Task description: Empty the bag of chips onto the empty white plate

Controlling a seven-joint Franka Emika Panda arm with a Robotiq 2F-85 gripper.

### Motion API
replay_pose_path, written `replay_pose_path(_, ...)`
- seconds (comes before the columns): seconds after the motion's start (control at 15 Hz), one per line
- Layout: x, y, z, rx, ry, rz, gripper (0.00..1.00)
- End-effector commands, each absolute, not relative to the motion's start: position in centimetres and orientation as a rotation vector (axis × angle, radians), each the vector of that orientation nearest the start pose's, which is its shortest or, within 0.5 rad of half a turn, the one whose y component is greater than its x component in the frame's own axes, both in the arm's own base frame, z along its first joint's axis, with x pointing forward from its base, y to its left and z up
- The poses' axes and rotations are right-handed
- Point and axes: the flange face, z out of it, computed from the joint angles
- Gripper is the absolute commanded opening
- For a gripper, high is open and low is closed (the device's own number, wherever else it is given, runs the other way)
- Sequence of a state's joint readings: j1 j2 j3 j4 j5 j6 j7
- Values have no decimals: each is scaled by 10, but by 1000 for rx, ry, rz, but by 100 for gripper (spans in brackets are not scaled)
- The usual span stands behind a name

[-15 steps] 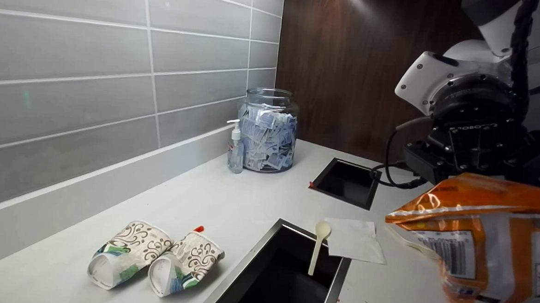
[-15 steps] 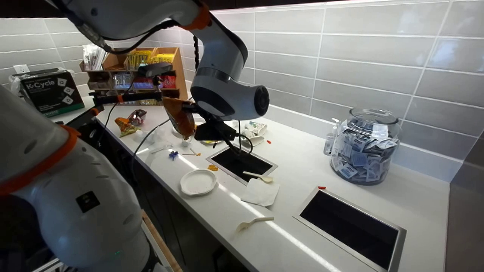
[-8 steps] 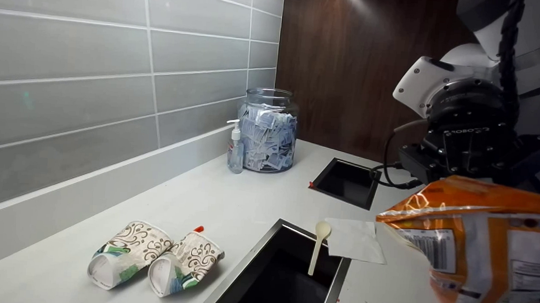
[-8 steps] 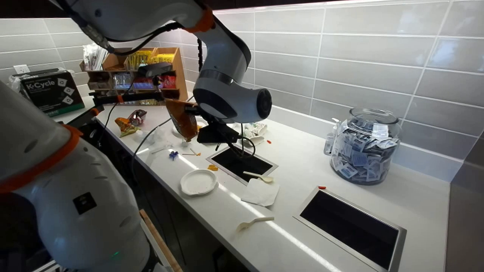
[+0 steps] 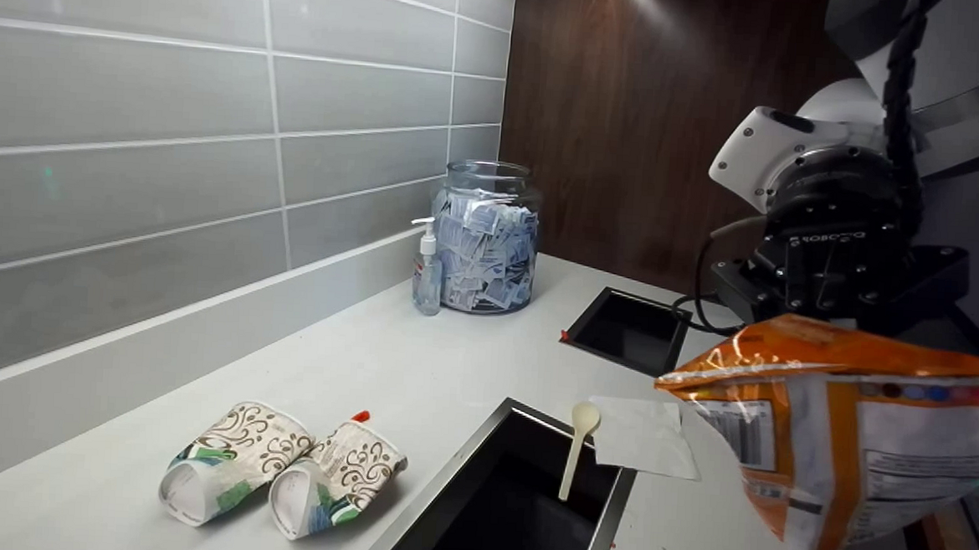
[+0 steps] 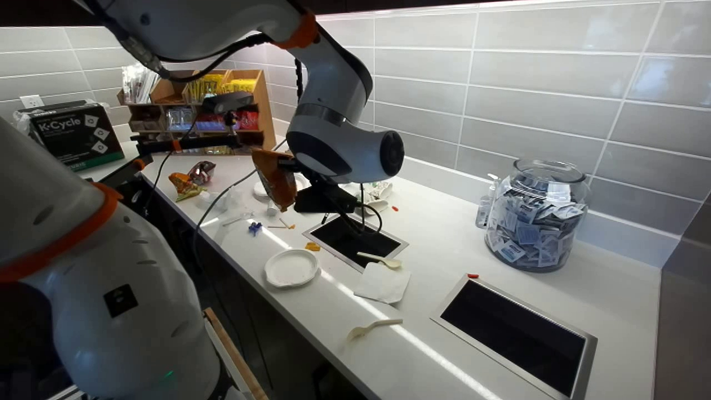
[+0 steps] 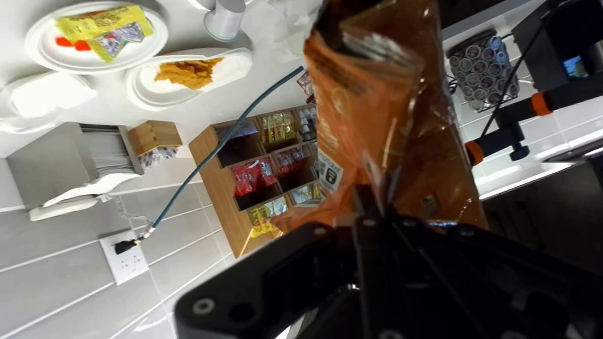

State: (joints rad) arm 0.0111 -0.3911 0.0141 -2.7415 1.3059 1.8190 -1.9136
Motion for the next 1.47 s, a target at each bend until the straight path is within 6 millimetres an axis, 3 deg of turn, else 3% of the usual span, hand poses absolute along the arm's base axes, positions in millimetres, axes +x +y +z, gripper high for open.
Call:
replay_pose_path(0.0,341,89,354,-1602,-1166,-735,0)
replay_pose_path(0.13,350,79,352,-1711,-1086,-761,0)
replay_pose_path(0.27,342,86,359,-1560,-1141,-799,0)
replay_pose_path(0.53,341,76,365,-1507,-1120,-864,0)
replay_pose_path(1.27,343,62,362,-1581,-1097,-778,0)
replay_pose_path(1.4,334,69,367,-1454,-1127,-783,0)
